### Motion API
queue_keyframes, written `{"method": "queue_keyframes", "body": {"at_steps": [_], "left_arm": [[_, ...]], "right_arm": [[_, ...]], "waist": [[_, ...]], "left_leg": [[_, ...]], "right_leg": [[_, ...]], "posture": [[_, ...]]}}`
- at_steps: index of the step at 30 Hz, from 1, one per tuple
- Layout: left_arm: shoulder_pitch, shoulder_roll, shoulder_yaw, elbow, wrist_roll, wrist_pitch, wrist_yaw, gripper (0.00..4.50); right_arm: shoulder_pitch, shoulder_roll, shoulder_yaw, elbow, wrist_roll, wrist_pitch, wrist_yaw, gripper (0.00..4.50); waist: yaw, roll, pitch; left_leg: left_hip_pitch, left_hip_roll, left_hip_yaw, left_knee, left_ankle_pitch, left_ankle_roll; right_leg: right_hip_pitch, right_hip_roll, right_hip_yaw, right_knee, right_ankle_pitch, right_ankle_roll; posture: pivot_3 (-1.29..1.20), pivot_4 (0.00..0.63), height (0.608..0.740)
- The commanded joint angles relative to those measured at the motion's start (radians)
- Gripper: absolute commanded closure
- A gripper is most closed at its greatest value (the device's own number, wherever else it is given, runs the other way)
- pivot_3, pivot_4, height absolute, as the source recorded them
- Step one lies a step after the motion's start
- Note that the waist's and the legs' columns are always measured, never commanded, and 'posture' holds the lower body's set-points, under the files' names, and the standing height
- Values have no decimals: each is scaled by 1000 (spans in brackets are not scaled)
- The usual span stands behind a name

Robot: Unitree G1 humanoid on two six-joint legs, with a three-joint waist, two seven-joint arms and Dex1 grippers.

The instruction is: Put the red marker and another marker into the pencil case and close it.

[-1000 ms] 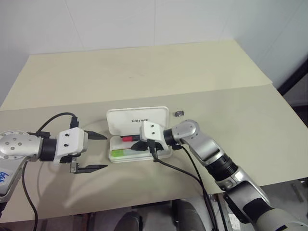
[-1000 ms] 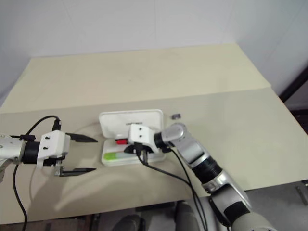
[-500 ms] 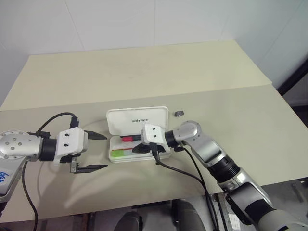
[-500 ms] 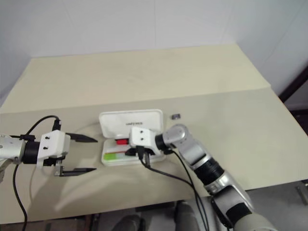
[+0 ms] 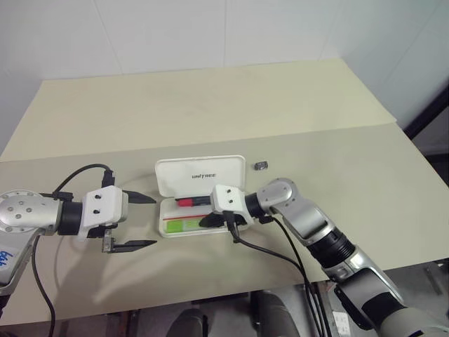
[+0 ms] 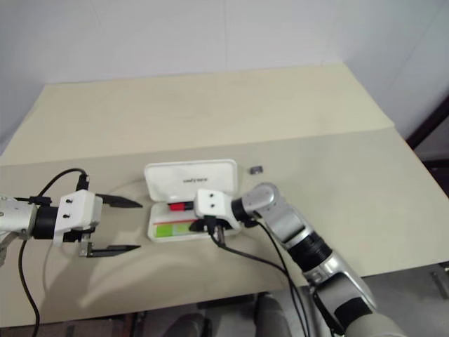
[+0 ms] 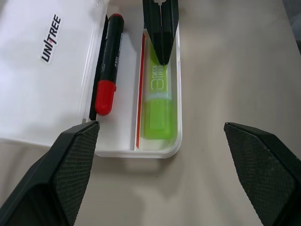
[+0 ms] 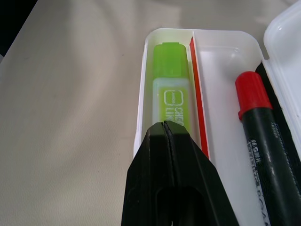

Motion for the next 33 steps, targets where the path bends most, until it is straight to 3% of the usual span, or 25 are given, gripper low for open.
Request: {"method": "queue_keyframes", "body": {"at_steps": [1, 7, 11, 14, 20, 25, 33], "left_arm": [[-3, 9, 23, -20, 1, -6, 1, 0], [5, 13, 33, -21, -1, -6, -2, 0], [5, 10, 34, -22, -1, -5, 1, 0], [4, 8, 33, -21, 0, -6, 4, 0], [-9, 2, 23, -13, 3, -9, 11, 0], [-35, -14, -1, -14, 4, -5, 34, 0], [-68, -79, -12, -67, -21, 83, 141, 0]], "right_arm": [[-28, 1, -28, -3, 20, 7, 3, 4475], [-71, -21, -116, -26, 106, 75, 30, 4475], [-60, -110, -170, -122, 212, 149, 125, 4475], [-39, -195, -202, -184, 280, 201, 186, 3851], [-8, -354, -246, -206, 351, 216, 294, 1684], [-36, -370, -254, -51, 291, 108, 273, 33], [-222, -299, -271, 477, 108, -197, 114, 33]], "waist": [[1, 0, 0], [2, 0, 0], [5, 0, 0], [5, 0, 0], [5, 0, 0], [3, 0, 0], [2, -1, 0]], "left_leg": [[0, 0, 0, 0, 0, 0], [0, 0, 0, 0, 0, 0], [-1, 0, -1, 0, 0, 0], [-1, 0, -1, 0, -1, 1], [-1, 0, 0, 0, -1, 1], [1, 1, 4, 0, -1, 1], [0, 1, 12, 0, -1, 1]], "right_leg": [[0, 0, 0, 0, 0, 0], [0, 0, 0, 0, 0, 0], [0, -1, -1, -1, 0, 0], [0, -1, -2, -1, 0, 0], [0, -1, -2, -2, 0, 0], [0, -1, -1, -2, 1, -1], [0, -1, -1, -2, 2, -1]], "posture": [[0, 150, 740], [0, 150, 740], [0, 150, 740], [0, 150, 740], [0, 150, 740], [0, 150, 740], [0, 150, 740]]}}
